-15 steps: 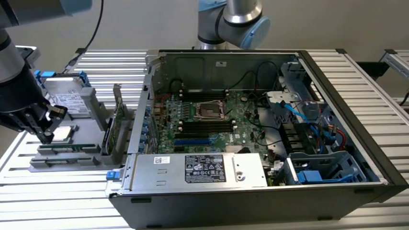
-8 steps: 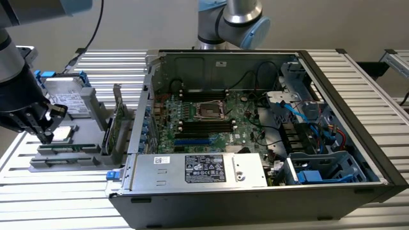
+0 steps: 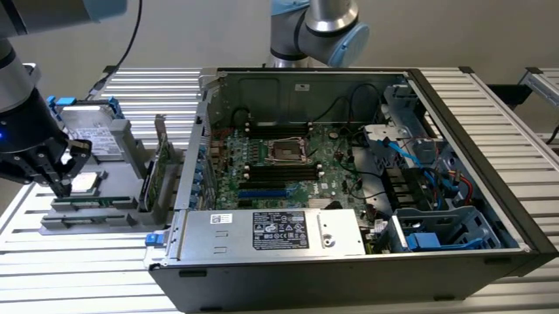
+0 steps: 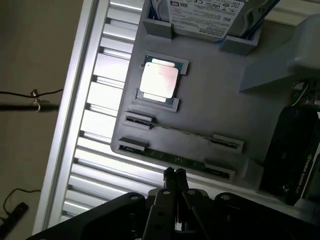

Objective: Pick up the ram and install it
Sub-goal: 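Pick up the ram and move it above insertion slot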

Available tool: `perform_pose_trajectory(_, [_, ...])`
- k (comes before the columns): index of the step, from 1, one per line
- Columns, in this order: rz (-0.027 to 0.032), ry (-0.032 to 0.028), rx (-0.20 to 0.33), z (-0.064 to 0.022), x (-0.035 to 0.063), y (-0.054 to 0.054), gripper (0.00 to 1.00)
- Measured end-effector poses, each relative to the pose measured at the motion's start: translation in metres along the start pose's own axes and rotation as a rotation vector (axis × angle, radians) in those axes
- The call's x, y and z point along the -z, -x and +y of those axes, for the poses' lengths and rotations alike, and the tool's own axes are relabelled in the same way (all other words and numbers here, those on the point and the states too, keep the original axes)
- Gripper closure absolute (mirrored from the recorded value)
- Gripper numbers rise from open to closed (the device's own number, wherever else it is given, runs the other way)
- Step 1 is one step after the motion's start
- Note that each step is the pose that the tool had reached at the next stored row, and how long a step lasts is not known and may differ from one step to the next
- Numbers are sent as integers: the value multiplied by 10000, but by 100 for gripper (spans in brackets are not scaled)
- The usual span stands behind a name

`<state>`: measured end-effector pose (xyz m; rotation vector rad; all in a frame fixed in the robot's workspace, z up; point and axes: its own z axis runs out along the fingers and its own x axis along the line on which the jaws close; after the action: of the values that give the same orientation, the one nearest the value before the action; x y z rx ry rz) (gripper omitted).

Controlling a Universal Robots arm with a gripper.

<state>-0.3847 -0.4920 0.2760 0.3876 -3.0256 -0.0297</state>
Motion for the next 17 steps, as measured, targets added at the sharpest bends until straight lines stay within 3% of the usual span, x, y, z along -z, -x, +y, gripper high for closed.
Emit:
perform_pose_trajectory(5, [-33, -73, 902, 0, 0, 0, 90])
perform_pose_trajectory(9, [-60, -68, 1597, 0, 1, 0, 90])
perform_pose_trajectory(11, [-78, -37, 1906, 1, 0, -1, 90])
perform_pose_trajectory(17, [-137, 128, 2950, 0, -12, 1, 90])
